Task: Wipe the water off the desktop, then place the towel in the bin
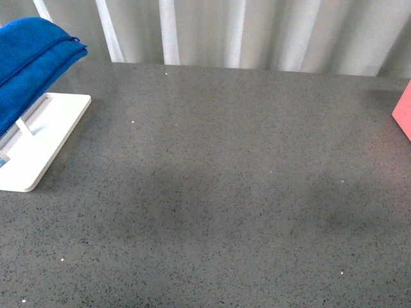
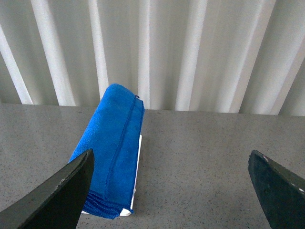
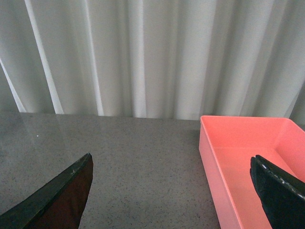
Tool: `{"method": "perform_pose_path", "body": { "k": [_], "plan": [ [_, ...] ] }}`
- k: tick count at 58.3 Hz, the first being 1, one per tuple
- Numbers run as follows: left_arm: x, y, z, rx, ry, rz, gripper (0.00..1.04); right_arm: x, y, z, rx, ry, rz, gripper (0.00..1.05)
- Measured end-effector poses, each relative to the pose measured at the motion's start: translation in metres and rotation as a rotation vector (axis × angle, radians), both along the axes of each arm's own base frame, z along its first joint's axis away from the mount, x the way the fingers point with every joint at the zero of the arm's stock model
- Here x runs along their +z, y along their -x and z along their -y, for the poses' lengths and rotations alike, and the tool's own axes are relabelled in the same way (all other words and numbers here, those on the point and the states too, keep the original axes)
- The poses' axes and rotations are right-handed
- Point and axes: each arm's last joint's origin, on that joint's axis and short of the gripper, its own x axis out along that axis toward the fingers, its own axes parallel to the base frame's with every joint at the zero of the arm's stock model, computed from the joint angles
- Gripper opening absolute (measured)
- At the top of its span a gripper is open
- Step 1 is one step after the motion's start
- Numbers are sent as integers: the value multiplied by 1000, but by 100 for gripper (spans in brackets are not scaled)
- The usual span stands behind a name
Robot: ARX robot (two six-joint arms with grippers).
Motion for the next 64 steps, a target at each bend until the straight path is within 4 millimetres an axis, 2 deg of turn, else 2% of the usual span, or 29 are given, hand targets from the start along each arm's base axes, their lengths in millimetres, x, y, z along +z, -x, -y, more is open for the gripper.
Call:
{"method": "perform_pose_path", "body": {
  "k": [64],
  "plan": [
    [0,0,0,0,0,0,98,0,0,0,0,0,0,98]
  ]
}}
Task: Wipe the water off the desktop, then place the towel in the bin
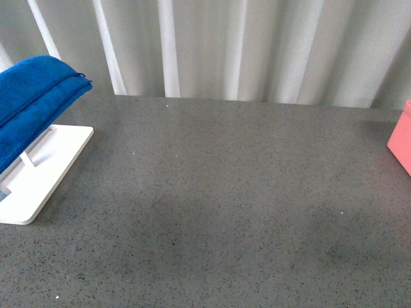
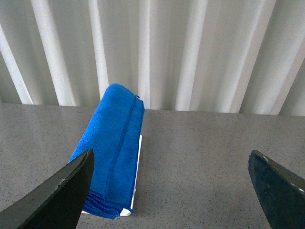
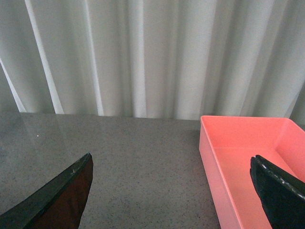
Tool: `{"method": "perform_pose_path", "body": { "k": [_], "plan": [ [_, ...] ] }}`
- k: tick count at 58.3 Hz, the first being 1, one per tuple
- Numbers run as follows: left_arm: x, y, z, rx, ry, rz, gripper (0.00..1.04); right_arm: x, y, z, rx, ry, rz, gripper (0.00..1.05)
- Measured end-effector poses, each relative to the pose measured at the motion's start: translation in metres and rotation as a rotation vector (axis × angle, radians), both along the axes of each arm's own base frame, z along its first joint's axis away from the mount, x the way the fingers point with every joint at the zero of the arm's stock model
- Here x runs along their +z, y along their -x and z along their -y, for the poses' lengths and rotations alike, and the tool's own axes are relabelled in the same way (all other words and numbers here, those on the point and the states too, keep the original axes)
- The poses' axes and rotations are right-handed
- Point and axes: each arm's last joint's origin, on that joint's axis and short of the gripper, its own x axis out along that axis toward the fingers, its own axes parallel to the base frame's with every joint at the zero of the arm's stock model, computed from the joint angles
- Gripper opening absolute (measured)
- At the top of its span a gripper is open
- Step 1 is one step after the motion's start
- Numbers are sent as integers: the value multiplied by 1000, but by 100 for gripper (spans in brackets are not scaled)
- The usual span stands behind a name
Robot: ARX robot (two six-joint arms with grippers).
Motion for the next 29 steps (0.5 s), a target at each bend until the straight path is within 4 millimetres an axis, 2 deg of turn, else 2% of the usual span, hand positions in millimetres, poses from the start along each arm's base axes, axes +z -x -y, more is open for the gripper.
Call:
{"method": "perform_pose_path", "body": {
  "k": [3,5,9,12,16,23,29],
  "plan": [
    [0,0,0,-10,-2,-9,98,0,0,0,0,0,0,98],
    [-1,-1,0,-51,-7,-91,98,0,0,0,0,0,0,98],
    [0,-1,2,-174,31,-372,98,0,0,0,2,0,0,98],
    [1,-4,3,-169,41,-455,98,0,0,0,0,0,0,98],
    [8,-10,7,-196,37,-446,98,0,0,0,-1,0,0,98],
    [38,-33,16,-218,10,-338,98,0,0,0,0,0,0,98],
    [60,-72,28,-264,12,-291,98,0,0,0,0,0,0,98]
  ]
}}
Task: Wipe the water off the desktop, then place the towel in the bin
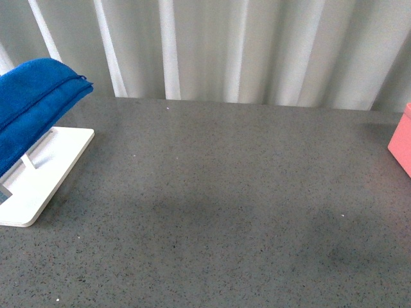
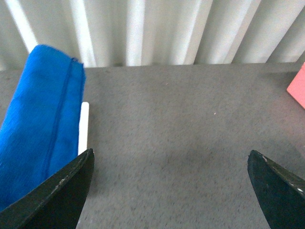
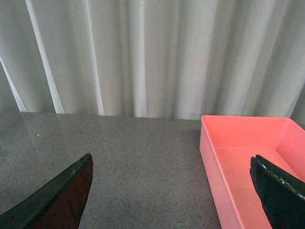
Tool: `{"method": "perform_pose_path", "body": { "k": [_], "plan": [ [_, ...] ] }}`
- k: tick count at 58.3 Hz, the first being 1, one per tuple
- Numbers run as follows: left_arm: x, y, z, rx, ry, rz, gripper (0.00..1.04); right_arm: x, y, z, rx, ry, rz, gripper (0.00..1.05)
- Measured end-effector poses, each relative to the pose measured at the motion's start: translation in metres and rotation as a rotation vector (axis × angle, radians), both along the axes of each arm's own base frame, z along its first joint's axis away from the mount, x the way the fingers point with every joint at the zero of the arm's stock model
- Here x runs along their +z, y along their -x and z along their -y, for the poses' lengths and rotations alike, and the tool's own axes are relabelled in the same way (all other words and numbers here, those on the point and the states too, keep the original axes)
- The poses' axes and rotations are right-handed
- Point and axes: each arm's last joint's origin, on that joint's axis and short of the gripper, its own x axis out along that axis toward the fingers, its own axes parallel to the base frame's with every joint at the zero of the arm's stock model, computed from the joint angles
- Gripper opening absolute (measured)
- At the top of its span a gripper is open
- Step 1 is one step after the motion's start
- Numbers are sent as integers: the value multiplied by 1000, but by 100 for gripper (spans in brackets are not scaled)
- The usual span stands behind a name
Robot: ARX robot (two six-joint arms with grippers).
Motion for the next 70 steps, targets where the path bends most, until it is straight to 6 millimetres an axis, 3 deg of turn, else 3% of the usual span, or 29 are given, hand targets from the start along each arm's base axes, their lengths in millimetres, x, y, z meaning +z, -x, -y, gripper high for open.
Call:
{"method": "perform_pose_path", "body": {
  "k": [6,9,16,29,47,70],
  "plan": [
    [14,-43,9,-28,-19,-11,98,0,0,0,0,0,0,98],
    [20,-82,14,-31,-53,-61,98,0,0,0,0,0,0,98],
    [17,-138,16,-10,-113,-162,98,0,0,0,0,0,0,98],
    [6,-237,-7,83,-259,-386,98,0,0,0,0,0,0,98],
    [2,-289,-40,237,-326,-433,98,0,0,0,0,0,0,98],
    [-33,-306,-53,299,-419,-448,98,0,0,0,0,0,0,98]
  ]
}}
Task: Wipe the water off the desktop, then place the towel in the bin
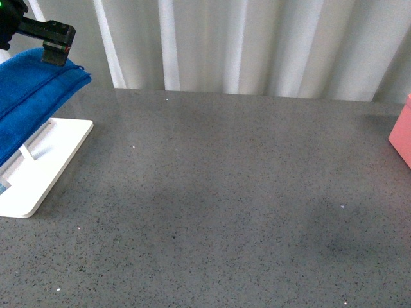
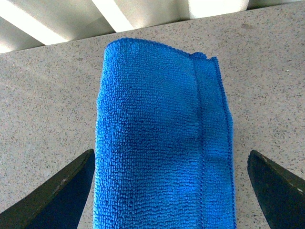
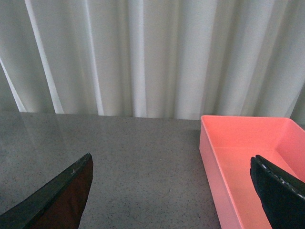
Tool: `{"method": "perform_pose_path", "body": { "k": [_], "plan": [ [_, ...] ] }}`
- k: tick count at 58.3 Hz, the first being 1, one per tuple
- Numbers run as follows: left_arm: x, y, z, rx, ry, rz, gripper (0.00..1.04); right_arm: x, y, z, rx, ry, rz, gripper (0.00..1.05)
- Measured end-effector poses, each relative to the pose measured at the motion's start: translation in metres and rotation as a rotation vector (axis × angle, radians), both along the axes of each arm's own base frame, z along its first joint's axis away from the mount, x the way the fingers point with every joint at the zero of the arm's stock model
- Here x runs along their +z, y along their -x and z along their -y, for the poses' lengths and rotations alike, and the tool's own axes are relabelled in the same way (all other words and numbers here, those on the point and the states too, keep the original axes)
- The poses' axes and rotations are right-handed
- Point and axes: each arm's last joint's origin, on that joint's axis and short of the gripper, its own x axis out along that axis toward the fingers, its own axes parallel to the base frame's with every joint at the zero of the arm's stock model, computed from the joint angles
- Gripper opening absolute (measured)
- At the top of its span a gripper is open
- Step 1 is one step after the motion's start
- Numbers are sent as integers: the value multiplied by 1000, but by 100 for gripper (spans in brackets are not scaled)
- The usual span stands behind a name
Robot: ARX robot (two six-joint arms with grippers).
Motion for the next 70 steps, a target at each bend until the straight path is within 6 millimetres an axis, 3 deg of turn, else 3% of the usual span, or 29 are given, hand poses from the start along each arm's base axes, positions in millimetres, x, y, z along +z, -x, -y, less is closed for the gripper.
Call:
{"method": "perform_pose_path", "body": {
  "k": [24,38,70],
  "plan": [
    [-26,3,-4,3,0,-41,98,0,0,0,0,0,0,98],
    [-32,4,-3,-15,-12,-47,97,0,0,0,0,0,0,98],
    [-38,8,-1,-29,-28,-48,12,0,0,0,0,0,0,98]
  ]
}}
